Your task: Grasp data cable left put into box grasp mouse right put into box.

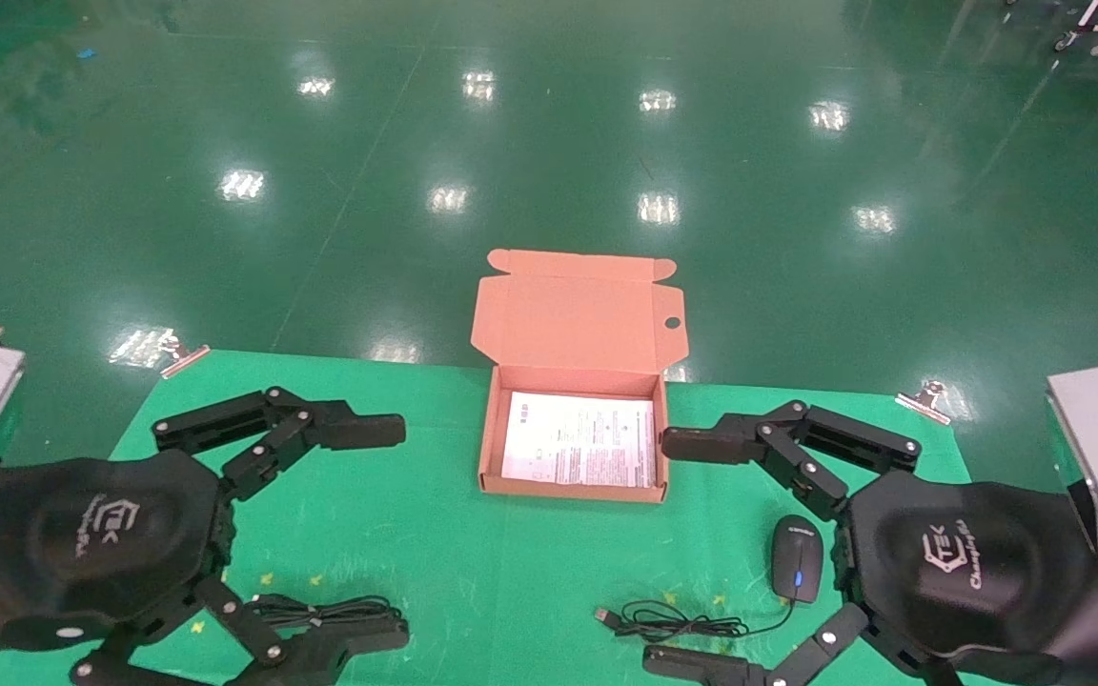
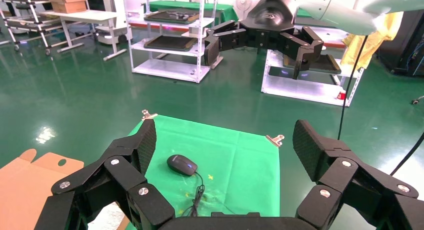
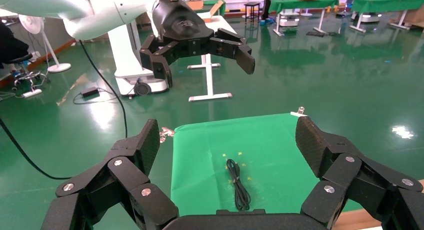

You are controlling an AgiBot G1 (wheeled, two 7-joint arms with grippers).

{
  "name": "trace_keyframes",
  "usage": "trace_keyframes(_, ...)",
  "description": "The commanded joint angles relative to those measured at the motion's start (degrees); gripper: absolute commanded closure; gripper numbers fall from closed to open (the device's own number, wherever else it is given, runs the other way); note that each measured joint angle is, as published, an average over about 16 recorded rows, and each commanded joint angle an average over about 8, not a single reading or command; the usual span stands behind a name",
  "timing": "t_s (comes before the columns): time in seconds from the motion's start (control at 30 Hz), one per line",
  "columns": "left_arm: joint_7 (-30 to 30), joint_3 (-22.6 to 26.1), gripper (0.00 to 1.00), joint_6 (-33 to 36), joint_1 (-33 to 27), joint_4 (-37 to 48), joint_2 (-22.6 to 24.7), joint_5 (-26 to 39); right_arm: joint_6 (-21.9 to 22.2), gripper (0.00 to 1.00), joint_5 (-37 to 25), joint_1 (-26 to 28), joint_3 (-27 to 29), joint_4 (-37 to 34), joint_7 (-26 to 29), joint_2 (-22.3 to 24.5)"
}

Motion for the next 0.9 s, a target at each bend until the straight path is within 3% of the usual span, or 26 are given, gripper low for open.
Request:
trace_keyframes(0.03,0.00,0.00,0.00,0.00,0.00,0.00,0.00,0.00,0.00,0.00,0.00,0.00,0.00,0.00,0.00,0.00)
trace_keyframes(0.7,0.12,-0.01,0.00,0.07,-0.04,-0.11,0.00,0.07,0.14,0.00,-0.38,0.09,-0.12,0.01,-0.03,0.06)
trace_keyframes(0.9,-0.24,1.59,0.00,0.97,-2.09,-1.46,-0.37,3.80,0.67,0.00,-3.65,0.67,-0.68,1.13,-1.02,0.92)
